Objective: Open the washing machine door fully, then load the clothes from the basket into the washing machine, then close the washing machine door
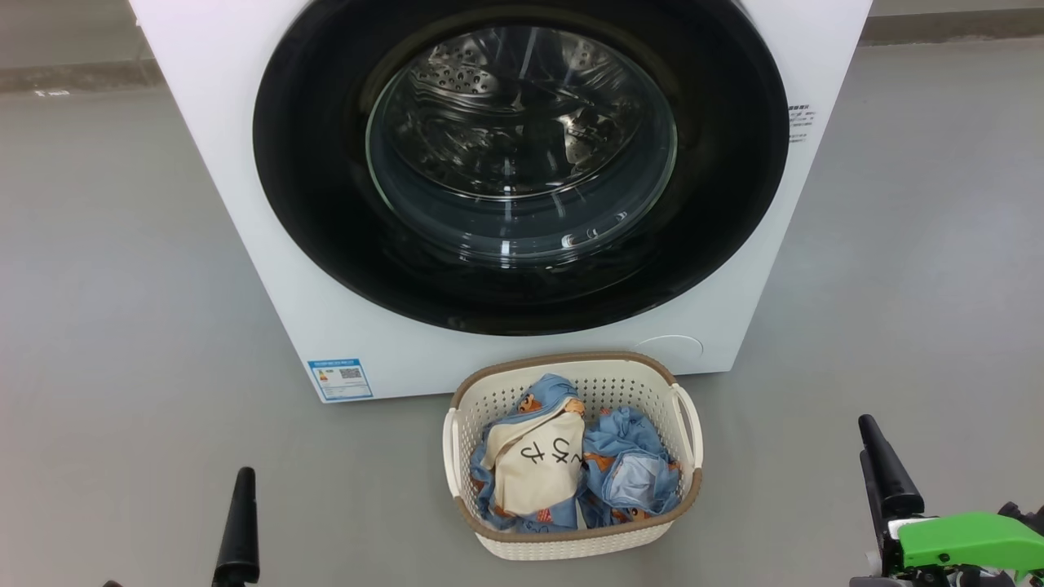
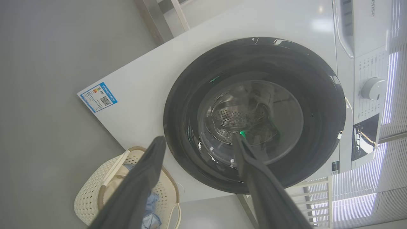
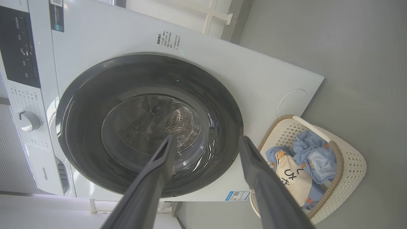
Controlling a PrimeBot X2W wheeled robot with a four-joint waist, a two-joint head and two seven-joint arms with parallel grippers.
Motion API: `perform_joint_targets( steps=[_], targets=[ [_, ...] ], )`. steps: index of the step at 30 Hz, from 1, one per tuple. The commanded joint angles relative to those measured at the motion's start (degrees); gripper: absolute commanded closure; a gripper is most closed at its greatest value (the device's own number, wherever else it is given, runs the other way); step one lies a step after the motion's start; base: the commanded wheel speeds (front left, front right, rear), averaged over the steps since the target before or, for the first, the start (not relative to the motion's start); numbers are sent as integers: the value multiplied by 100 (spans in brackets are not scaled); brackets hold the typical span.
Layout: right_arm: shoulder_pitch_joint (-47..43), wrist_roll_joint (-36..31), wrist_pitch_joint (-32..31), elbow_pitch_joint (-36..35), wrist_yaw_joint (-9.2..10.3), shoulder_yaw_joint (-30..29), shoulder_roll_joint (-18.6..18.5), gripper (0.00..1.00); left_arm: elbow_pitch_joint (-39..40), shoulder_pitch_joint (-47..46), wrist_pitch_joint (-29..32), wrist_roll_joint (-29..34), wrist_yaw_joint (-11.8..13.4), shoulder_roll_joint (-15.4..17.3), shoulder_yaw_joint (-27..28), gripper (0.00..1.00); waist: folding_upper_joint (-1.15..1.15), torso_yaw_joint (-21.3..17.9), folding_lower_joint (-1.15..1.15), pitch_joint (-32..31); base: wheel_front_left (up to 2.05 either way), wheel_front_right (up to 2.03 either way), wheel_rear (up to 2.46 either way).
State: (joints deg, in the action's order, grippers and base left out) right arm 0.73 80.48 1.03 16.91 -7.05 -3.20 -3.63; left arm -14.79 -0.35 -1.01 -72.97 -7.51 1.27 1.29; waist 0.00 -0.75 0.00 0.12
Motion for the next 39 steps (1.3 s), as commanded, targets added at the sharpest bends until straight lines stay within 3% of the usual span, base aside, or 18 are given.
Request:
perform_joint_targets(
  steps=[1,39],
  targets=[
    [174,-191,62,-182,-22,94,-91,0,219,-152,-64,180,0,100,44,0,0,-9,0,1,0,0,0],
    [144,-2612,700,-268,-32,622,-383,0,280,-141,-702,3487,1,154,-115,0,0,-119,0,21,0,0,0]
  ],
)
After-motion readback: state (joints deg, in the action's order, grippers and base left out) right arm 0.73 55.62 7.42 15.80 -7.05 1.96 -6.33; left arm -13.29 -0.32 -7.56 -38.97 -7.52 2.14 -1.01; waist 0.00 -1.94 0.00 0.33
